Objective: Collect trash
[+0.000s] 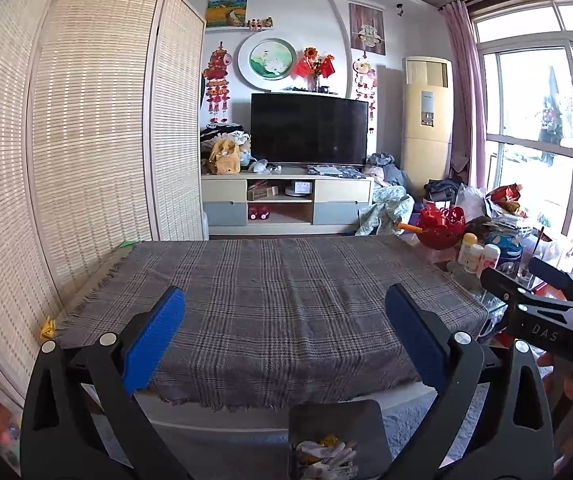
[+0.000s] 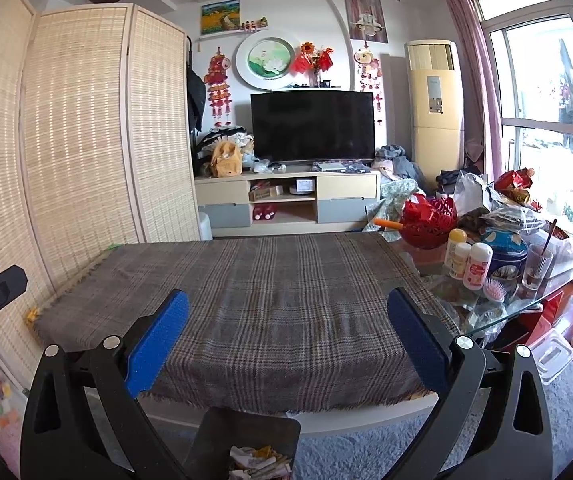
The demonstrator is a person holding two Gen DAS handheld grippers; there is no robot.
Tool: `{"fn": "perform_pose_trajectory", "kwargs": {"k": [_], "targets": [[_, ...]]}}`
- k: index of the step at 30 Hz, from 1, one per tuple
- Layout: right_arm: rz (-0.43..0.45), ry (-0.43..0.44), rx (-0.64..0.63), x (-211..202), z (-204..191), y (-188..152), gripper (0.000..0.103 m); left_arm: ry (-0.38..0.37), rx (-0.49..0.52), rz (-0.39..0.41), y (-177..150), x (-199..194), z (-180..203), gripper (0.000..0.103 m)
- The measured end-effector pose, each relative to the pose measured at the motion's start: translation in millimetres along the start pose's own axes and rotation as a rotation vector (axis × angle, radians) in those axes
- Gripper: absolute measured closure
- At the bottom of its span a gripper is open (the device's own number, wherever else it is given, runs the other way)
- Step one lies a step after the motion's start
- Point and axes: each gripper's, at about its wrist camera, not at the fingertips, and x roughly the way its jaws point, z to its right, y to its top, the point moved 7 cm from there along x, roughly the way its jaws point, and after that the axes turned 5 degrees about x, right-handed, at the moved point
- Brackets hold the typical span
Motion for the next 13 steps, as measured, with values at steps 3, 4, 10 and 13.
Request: {"fn": "perform_pose_trajectory", "kwargs": {"k": [3, 4, 10, 13], "targets": [[-0.001, 0.001, -0.002, 0.6, 0.5, 0.5, 0.003, -0.004, -0.014, -0.005, -0.4, 0.9, -1.9, 0.008], [0.0, 0.001, -0.002, 0.4, 0.7, 0.5, 0.003, -0.003, -0.015, -0.004, 0.1, 1.2, -2.4, 0.008], [0.012, 0.003, 0.007, -2.2, 1.5, 2.9, 0.003, 0.071, 0.012, -0.01, -0.1, 1.7, -5.9, 0.008], [0.014, 0.002, 0.002, -3.2, 0.9, 2.7, 0.003, 0.062, 0.011, -0.031, -1.2, 4.1, -6.3, 0.008]]}}
